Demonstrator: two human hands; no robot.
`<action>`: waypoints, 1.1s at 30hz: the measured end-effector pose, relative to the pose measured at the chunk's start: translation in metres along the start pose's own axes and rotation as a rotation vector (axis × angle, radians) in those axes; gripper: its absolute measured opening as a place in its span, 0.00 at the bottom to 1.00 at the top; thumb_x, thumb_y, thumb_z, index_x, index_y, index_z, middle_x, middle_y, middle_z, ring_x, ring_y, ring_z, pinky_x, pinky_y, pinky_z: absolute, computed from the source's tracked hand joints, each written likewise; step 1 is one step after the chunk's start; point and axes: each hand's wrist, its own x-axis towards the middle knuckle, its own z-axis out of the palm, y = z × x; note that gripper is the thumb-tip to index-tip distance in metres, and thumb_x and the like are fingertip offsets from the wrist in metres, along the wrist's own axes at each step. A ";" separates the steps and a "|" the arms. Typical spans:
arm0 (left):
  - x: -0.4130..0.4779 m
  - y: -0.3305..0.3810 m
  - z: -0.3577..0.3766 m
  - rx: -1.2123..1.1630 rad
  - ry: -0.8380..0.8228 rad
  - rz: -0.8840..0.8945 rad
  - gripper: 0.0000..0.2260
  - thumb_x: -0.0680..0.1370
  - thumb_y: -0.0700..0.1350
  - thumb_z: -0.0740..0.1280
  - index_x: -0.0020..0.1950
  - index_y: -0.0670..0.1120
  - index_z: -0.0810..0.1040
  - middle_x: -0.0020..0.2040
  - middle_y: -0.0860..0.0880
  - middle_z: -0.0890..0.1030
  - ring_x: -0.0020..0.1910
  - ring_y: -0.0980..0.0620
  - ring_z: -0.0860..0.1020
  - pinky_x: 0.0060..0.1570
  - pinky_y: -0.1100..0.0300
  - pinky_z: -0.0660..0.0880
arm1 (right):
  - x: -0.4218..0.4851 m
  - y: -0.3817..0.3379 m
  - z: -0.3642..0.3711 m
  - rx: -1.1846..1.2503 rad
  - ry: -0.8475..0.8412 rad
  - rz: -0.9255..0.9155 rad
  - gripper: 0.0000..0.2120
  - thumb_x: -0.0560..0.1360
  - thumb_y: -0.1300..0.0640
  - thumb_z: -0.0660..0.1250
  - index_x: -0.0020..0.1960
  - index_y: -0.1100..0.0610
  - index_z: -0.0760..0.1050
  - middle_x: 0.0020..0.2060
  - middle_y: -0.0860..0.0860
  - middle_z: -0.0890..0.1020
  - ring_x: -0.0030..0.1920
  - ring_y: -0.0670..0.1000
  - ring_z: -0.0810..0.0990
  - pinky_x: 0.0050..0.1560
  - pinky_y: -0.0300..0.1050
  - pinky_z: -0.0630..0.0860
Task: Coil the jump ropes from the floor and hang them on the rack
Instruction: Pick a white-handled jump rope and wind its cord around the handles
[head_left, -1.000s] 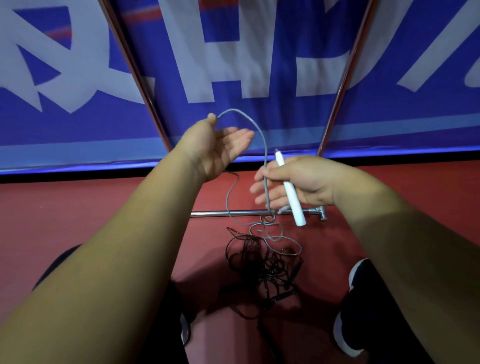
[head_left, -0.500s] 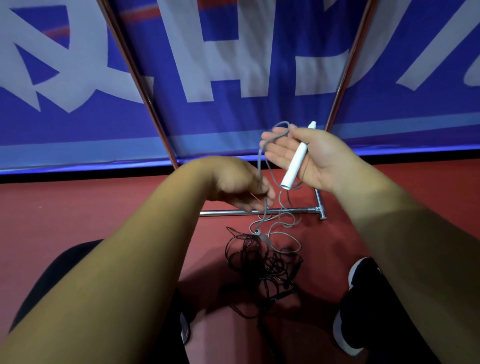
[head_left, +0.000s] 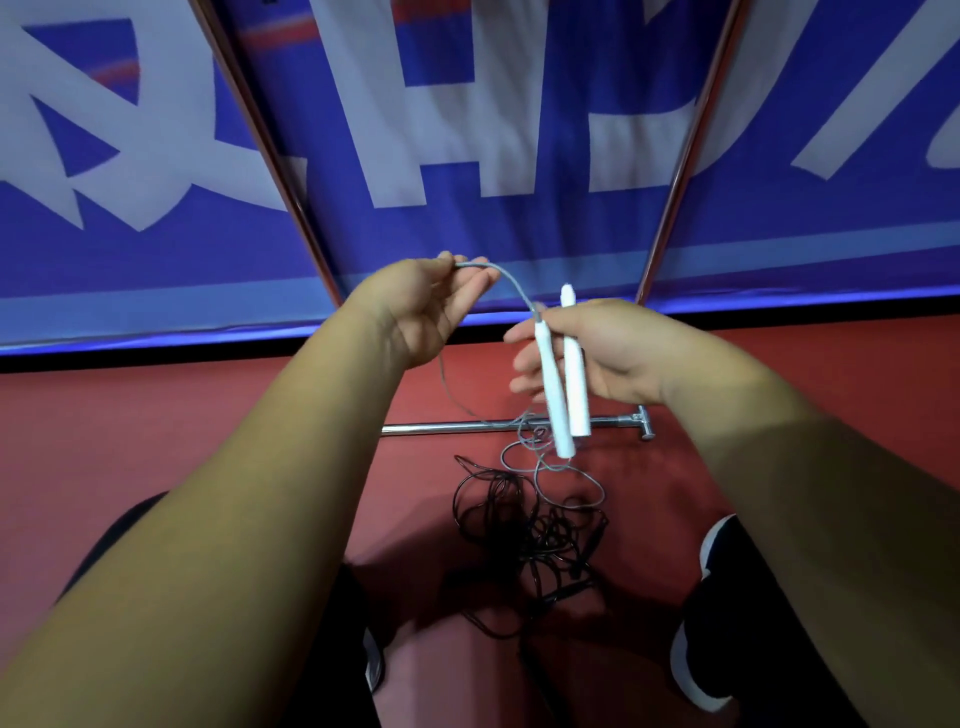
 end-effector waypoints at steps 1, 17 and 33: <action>0.001 0.002 -0.002 -0.044 0.032 0.011 0.11 0.88 0.38 0.58 0.50 0.35 0.75 0.43 0.35 0.86 0.43 0.41 0.88 0.38 0.59 0.85 | 0.001 -0.001 -0.001 0.027 -0.001 -0.017 0.22 0.88 0.46 0.59 0.64 0.62 0.81 0.39 0.55 0.86 0.46 0.60 0.89 0.51 0.57 0.85; -0.003 -0.017 -0.003 1.209 -0.419 0.345 0.18 0.78 0.34 0.73 0.66 0.50 0.83 0.58 0.54 0.86 0.57 0.59 0.83 0.60 0.64 0.77 | -0.006 0.006 0.004 -0.002 -0.202 -0.017 0.10 0.76 0.61 0.75 0.55 0.61 0.79 0.46 0.60 0.85 0.36 0.46 0.79 0.34 0.37 0.78; 0.001 -0.020 0.003 1.260 0.122 0.680 0.10 0.80 0.41 0.64 0.50 0.51 0.84 0.40 0.51 0.86 0.41 0.50 0.84 0.45 0.52 0.82 | -0.002 0.005 0.009 -0.566 0.248 -0.156 0.28 0.72 0.51 0.82 0.64 0.53 0.71 0.48 0.54 0.81 0.32 0.48 0.83 0.33 0.48 0.84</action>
